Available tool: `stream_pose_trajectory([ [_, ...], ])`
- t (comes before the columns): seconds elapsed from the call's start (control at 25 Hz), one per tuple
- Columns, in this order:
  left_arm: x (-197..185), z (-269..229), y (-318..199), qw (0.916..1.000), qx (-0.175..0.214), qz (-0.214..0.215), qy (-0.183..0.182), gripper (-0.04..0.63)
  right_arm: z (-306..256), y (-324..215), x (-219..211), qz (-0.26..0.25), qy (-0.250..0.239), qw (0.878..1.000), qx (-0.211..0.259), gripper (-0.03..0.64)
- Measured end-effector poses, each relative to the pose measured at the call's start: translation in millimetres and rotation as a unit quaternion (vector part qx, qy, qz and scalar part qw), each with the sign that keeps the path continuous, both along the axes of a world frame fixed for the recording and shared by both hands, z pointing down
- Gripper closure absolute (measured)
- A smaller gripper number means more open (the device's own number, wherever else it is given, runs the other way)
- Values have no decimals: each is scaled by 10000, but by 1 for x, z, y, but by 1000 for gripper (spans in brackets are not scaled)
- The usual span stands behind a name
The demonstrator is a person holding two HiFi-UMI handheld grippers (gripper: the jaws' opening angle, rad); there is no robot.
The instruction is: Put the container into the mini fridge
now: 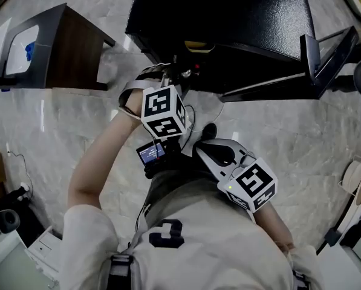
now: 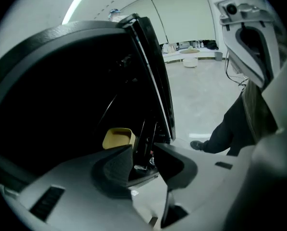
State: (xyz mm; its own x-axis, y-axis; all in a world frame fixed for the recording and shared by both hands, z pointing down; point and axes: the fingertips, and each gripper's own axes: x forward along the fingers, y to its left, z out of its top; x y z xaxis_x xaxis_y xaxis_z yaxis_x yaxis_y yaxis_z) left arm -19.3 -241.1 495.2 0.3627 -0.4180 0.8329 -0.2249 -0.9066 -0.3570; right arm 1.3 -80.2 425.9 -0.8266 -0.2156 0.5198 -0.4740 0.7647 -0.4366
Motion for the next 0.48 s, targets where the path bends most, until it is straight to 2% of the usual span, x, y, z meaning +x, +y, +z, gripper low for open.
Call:
stream_pose_trajectory([
  [0.16,-25,-31,9,9991,104,-280,291,435,-6,-2,-13,-114,47,9999,75,584],
  [0.36,-35,-73,19,9951,172,-505,838,540,-15,-11,-33,-213,60,9994,249,584],
  [0.48,-49,-95,23,9939,124,-513,967,546,-21,-15,-46,-273,84,9989,370,584],
])
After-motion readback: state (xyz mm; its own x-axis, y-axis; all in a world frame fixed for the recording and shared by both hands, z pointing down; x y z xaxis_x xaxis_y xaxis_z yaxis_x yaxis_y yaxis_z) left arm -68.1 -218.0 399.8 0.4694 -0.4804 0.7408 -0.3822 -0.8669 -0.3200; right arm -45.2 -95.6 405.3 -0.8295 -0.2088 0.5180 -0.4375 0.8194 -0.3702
